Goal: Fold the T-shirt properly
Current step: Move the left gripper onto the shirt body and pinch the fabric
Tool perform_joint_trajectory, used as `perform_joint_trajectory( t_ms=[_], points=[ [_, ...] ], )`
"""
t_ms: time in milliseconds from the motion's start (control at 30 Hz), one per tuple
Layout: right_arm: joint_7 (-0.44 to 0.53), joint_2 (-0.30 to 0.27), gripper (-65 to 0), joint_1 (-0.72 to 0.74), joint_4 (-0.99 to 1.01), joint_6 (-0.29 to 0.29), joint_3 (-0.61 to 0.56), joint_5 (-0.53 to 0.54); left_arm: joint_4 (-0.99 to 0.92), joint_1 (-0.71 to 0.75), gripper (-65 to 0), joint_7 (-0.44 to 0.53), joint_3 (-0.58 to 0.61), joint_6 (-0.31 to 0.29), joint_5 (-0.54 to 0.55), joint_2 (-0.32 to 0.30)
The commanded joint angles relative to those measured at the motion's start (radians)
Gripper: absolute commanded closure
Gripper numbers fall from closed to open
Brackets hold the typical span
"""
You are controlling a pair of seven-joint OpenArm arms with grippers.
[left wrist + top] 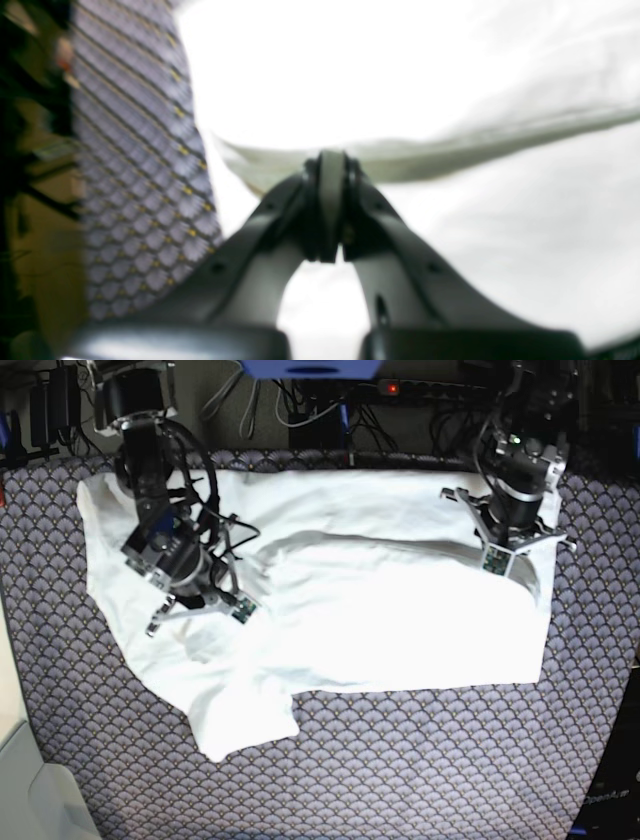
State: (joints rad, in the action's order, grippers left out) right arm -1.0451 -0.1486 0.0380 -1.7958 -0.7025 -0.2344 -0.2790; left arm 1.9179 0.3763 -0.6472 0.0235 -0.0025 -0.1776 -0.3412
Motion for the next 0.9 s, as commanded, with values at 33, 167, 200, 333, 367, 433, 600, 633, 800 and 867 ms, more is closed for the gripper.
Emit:
perform_joint_trajectory(
  t_ms=[33, 167, 200, 333, 367, 433, 600, 633, 800, 867],
  points=[
    [0.012, -0.007, 0.0, 0.018, -0.032, 0.004, 0.003, -0.003, -0.01, -0.004, -0.7, 0.014, -0.003, 0.005, -0.043, 0.046],
    [0.012, -0.007, 0.0, 0.02, -0.034, 0.004, 0.003, -0.004, -0.028, -0.017, -0.4, 0.013, 0.002, 0.005, -0.05, 0.11],
    [0.012, -0.007, 0.0, 0.02, -0.034, 0.004, 0.007, -0.004, -0.028, -0.013, -0.4, 0.013, 0.003, 0.005, -0.049, 0.118],
    [0.012, -0.007, 0.0, 0.02, -0.032, 0.004, 0.03, -0.004, -0.048, 0.008, -0.4, 0.013, -0.003, 0.005, -0.049, 0.173],
    [0.012, -0.007, 0.0, 0.021, -0.032, 0.004, 0.033, -0.004, -0.065, 0.008, -0.4, 0.013, -0.003, 0.005, -0.049, 0.185],
    [0.012, -0.006, 0.0, 0.024, -0.032, 0.004, 0.033, -0.004, -0.097, 0.008, -0.4, 0.013, -0.003, 0.005, -0.049, 0.204],
    [0.012, -0.006, 0.0, 0.024, -0.032, 0.004, 0.034, -0.004, -0.162, 0.002, -0.4, 0.013, -0.003, 0.005, 0.008, 0.247],
    [0.012, -0.006, 0.0, 0.023, -0.032, 0.004, 0.034, -0.004, -0.165, -0.001, -0.4, 0.013, -0.003, 0.009, 0.03, 0.248],
    [0.012, -0.006, 0.0, 0.02, -0.028, 0.004, 0.034, -0.004, -0.171, -0.024, -0.4, 0.013, -0.004, 0.012, 0.1, 0.251],
    [0.012, -0.007, 0.0, 0.018, -0.028, 0.004, 0.034, -0.004, -0.182, -0.036, -0.4, 0.013, -0.004, 0.014, 0.117, 0.253]
  ],
)
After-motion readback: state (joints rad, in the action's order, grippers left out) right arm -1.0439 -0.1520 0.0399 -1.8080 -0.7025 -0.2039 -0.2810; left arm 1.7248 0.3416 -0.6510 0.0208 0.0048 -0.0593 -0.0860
